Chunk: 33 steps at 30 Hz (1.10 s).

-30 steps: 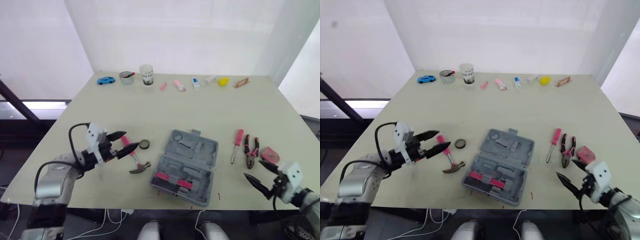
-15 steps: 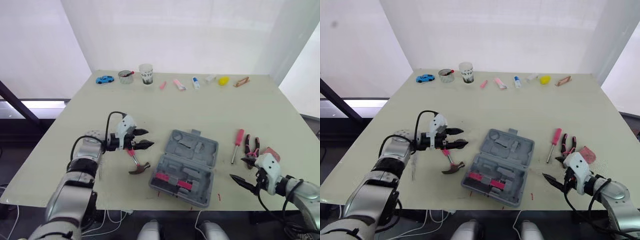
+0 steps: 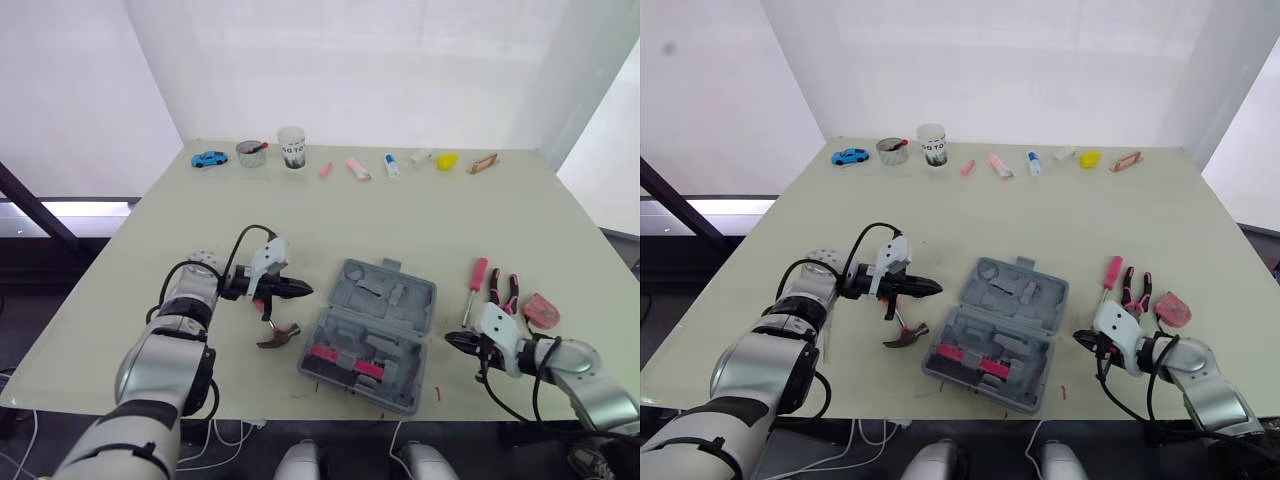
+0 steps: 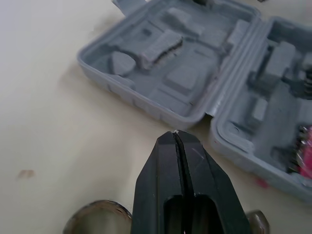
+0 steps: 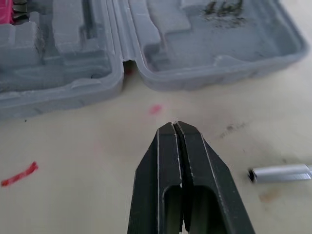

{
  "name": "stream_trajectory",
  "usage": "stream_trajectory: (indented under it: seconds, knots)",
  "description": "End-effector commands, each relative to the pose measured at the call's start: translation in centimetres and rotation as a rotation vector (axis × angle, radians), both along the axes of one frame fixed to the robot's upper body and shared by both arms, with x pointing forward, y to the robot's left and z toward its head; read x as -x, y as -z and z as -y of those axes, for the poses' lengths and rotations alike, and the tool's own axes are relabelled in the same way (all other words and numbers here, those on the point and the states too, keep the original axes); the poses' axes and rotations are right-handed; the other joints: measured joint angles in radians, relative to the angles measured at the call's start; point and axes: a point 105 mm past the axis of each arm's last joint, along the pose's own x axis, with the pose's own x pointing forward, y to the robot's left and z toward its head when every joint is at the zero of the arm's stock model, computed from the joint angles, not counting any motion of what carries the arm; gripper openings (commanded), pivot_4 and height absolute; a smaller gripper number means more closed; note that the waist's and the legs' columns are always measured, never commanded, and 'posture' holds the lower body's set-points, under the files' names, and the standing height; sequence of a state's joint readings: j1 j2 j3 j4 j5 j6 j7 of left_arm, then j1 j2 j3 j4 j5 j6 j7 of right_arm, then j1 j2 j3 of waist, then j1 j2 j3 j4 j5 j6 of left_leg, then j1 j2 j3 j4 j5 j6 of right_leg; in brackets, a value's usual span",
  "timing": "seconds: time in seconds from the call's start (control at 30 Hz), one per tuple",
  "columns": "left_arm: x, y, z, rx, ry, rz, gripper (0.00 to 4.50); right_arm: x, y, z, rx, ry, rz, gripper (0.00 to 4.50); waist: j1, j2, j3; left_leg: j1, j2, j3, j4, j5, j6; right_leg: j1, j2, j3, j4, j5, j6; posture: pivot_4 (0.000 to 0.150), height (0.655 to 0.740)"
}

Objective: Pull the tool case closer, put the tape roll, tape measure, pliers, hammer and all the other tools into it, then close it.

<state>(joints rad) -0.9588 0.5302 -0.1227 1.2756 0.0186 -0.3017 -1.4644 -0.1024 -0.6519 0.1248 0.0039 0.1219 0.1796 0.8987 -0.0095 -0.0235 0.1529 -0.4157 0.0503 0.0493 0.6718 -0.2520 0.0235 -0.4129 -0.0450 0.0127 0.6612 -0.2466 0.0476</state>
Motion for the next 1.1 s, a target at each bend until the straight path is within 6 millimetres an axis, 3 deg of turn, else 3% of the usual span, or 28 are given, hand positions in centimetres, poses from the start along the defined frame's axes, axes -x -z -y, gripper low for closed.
stream_trajectory:
  seconds: [0.03,0.23,0.47,1.1]
  knots:
    - [-0.3,-0.6,0.3,-0.012,0.023,0.038,0.00,-0.2,-0.3,-0.5,0.018,-0.019,0.004,0.04,0.000,0.000,0.000,0.000,0.000,0.000,0.000,0.000,0.000,0.000,0.000,0.000,0.000,0.000,0.000,0.150,0.7400]
    - [0.2,0.2,0.3,-0.035,0.041,-0.001,0.00,0.1,-0.3,-2.5,0.005,-0.068,-0.013,0.04,-0.002,0.000,0.000,0.000,0.000,0.000,0.000,0.000,0.000,0.000,0.000,0.000,0.001,0.000,0.000,0.150,0.7400]
    - [0.2,0.5,0.4,-0.044,0.034,-0.008,0.00,-0.4,-1.0,-3.4,-0.010,-0.088,-0.003,0.04,-0.002,0.000,0.000,0.000,0.000,0.000,0.001,0.000,0.000,0.000,0.000,0.000,0.001,0.000,0.000,0.150,0.7400]
    - [0.6,2.0,0.7,-0.100,0.045,-0.044,0.00,-0.5,-0.5,-3.9,-0.003,-0.095,-0.020,0.04,-0.002,0.000,0.000,0.000,0.000,0.000,0.001,0.000,0.000,0.000,0.000,0.000,0.001,0.000,0.000,0.150,0.7400]
